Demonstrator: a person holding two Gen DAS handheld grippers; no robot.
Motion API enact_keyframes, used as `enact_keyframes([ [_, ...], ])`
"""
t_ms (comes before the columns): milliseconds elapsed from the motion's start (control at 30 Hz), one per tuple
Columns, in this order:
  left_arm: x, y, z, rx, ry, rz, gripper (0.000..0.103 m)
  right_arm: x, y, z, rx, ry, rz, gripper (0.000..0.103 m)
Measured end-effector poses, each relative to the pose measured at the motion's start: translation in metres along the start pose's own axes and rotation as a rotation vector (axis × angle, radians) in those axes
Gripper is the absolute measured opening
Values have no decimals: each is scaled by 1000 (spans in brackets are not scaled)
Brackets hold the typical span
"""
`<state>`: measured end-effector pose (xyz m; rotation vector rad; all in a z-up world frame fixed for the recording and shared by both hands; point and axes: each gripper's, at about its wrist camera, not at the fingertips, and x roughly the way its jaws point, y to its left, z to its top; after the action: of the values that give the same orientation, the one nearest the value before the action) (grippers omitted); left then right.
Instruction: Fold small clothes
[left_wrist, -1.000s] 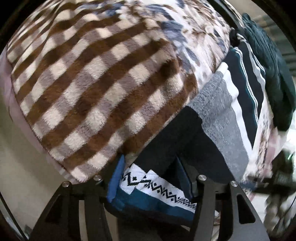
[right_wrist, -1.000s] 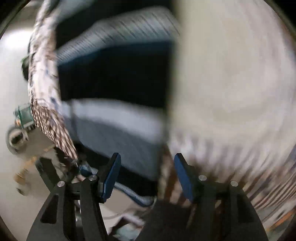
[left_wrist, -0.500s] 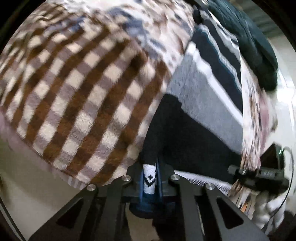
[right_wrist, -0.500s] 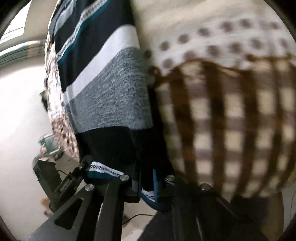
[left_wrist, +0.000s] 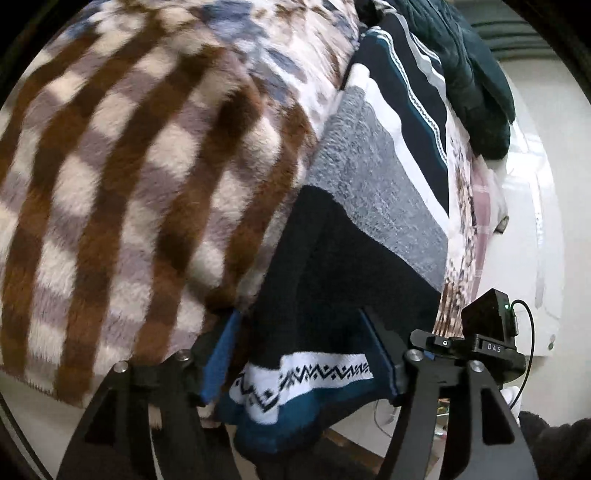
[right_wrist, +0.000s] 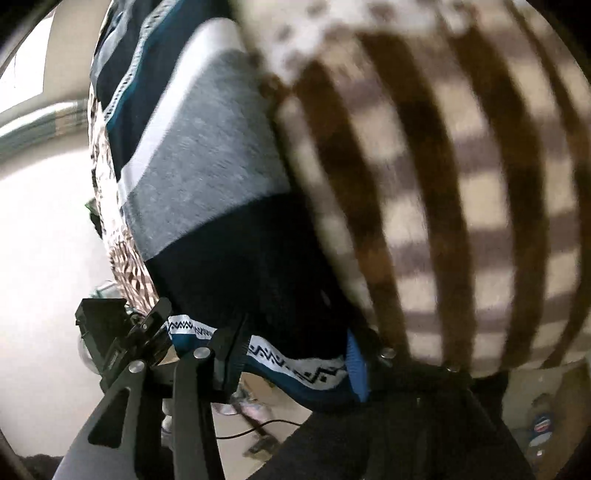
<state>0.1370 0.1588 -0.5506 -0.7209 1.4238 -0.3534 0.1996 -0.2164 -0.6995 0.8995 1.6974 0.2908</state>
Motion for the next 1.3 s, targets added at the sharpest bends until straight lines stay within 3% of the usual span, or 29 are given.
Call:
enact_keyframes([
  [67,2,-9,-2,27,-13,20,56,-1,-2,-2,2,-16,18,49],
  [100,0,-14,-3,56,-24,33,32,-1,0,-3,-9,-19,21,48],
  [133,1,-18,-4,74,-24,56,16,-2,3,-5,-30,-23,11,41],
  [167,-1,-22,-4,92,-23,65,9,-2,6,-7,-37,-22,10,22],
  [233,-7,-29,-5,108,-42,80,8,-4,15,-13,-31,-36,45,15],
  [367,-28,-57,-3,138,-74,78,7,-18,35,-20,-51,-73,83,13],
  [467,-56,-89,8,168,-131,22,7,-39,65,-24,-83,-126,128,12],
  [600,-97,-135,44,208,-257,-78,7,-84,114,-19,-138,-236,179,12],
  [767,-134,-179,118,229,-412,-222,7,-143,183,16,-227,-393,239,12],
  [967,-113,-200,228,190,-471,-210,7,-187,235,113,-297,-510,227,12],
  [1133,-65,-208,321,163,-446,-193,8,-185,259,233,-259,-556,179,12],
  [1167,-51,-204,345,117,-422,-198,9,-183,259,254,-245,-552,177,12],
  [1233,-29,-189,383,17,-383,-258,22,-169,264,316,-178,-523,183,14],
  [1267,-21,-181,398,-37,-375,-266,43,-163,263,337,-149,-524,168,15],
  [1300,-18,-172,412,-80,-395,-294,54,-156,263,359,-120,-517,150,18],
])
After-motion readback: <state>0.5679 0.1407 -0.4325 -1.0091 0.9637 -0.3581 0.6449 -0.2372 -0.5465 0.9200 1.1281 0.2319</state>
